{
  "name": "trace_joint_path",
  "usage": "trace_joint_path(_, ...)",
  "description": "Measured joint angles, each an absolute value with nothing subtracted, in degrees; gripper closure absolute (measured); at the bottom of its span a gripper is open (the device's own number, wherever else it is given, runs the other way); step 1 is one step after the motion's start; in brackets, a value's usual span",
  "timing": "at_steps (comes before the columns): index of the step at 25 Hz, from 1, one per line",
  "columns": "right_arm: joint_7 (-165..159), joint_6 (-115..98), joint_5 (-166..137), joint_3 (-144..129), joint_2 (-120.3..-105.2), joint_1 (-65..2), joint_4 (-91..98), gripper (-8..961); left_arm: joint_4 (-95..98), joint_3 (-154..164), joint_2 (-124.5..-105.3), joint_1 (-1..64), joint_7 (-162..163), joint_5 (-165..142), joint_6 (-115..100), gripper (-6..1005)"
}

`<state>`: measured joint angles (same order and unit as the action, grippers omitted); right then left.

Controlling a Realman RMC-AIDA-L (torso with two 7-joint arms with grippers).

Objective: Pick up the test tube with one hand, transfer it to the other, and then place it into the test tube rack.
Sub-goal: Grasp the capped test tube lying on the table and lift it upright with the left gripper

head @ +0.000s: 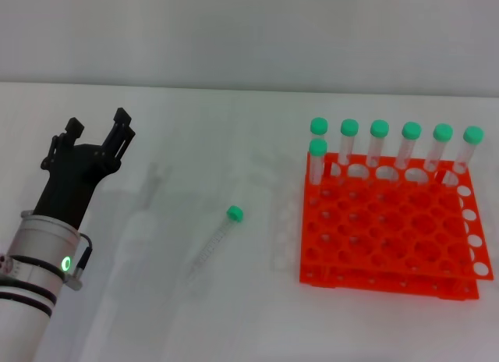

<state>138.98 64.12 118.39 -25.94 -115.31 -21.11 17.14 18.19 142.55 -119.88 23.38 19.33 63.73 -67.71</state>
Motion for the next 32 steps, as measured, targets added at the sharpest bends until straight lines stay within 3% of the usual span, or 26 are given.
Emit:
trace_joint_path(17, 139.04, 64.25, 118.39, -24.43, -115.31, -20.50, 17.05, 167, 18.04, 141.86, -119.88, 20.78, 19.61, 64.83, -69.95, 120)
trace_joint_path(25, 139.05, 64.25, 118.39, -24.43, -115.23, -20.70, 17.06, 173, 14.99, 142.27, -118.97, 25.21, 34.37, 65.17, -62.97, 120)
trace_joint_path(28, 139.04, 64.25, 118.39, -24.43, -115.14, -20.71, 17.15, 175, 10.23, 142.13, -117.68, 28.71, 42.42, 59.36, -63.16, 120)
trace_joint_path(32, 139.04, 64.25, 118.39, -24.43, -115.13, -20.85, 17.33, 178, 4.99, 142.27, -113.80, 33.39, 56.22, 50.20, -63.59, 119)
